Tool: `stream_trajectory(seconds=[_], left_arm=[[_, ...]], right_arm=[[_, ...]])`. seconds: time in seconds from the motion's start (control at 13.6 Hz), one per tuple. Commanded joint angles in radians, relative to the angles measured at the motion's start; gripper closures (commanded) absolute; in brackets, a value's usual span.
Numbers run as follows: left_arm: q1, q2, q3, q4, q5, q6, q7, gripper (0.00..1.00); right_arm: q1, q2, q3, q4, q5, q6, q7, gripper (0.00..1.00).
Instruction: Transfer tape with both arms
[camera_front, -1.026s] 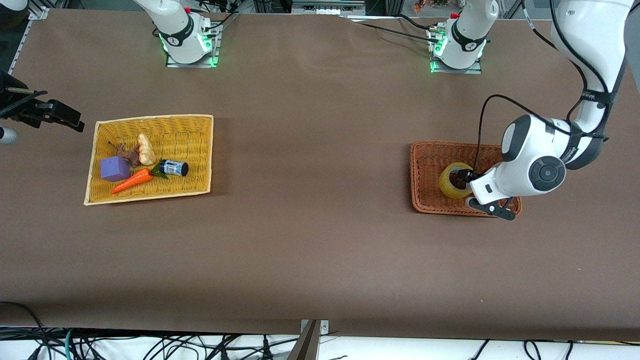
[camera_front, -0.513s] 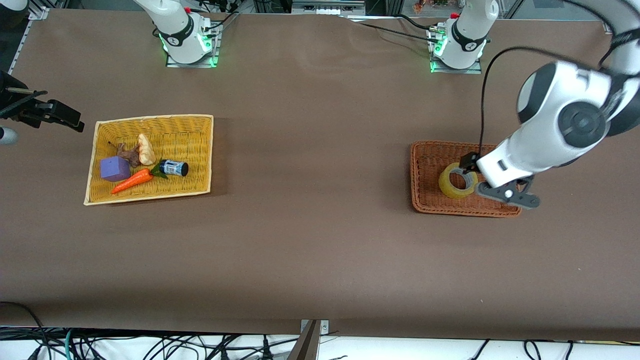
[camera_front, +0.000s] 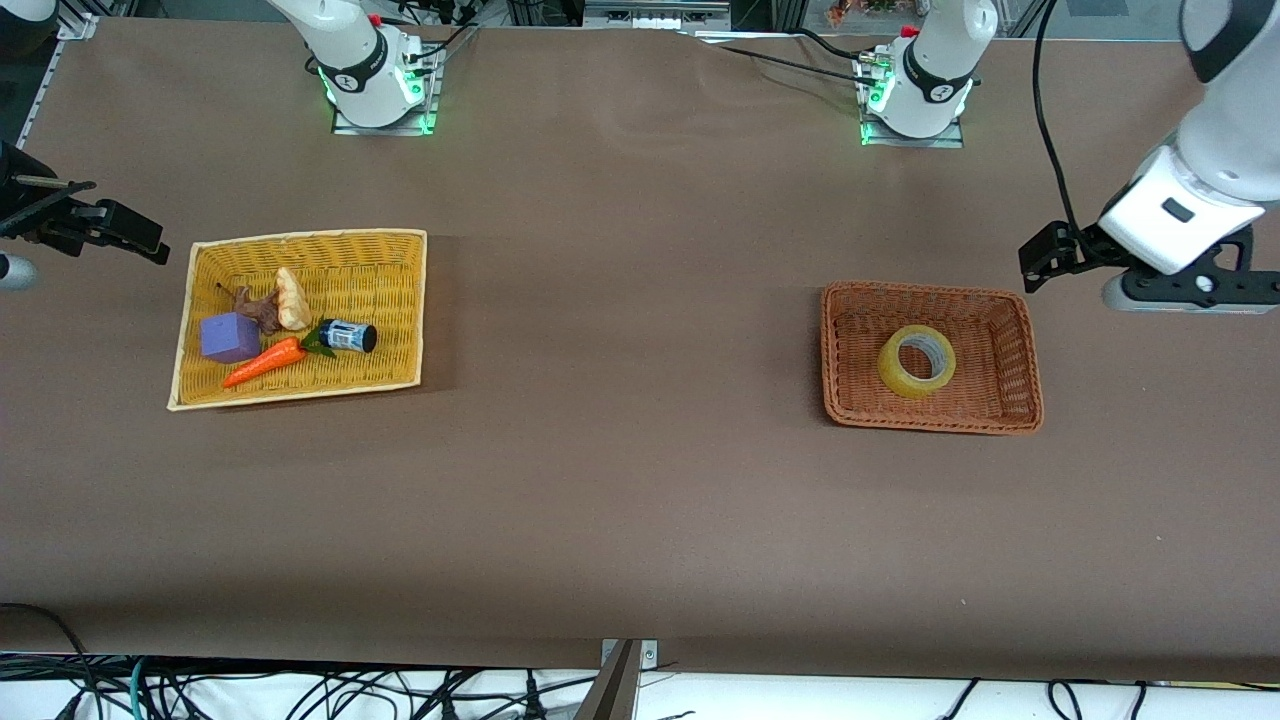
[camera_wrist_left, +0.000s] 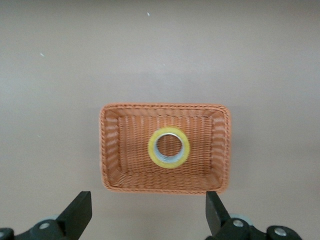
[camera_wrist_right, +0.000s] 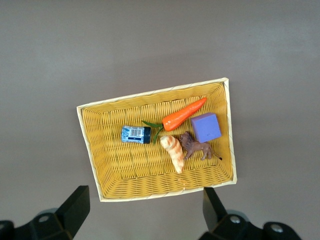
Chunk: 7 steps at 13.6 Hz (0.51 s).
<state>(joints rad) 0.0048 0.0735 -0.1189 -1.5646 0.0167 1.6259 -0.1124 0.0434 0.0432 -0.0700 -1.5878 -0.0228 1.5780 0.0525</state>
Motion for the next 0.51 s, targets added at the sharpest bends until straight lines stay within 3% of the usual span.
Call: stream_trajectory(seconds=[0.0, 0.44], left_arm=[[-0.068, -0.058, 0.074, -0.069, -0.064, 0.005, -0.021, 0.00], [-0.063, -0.044, 0.070, -0.037, -0.066, -0.029, -0.018, 0.00]], right_arm=[[0.001, 0.006, -0.001, 0.019, 0.006, -0.010, -0.002, 0.00], [0.001, 0.006, -0.001, 0.019, 0.006, -0.010, -0.002, 0.00]])
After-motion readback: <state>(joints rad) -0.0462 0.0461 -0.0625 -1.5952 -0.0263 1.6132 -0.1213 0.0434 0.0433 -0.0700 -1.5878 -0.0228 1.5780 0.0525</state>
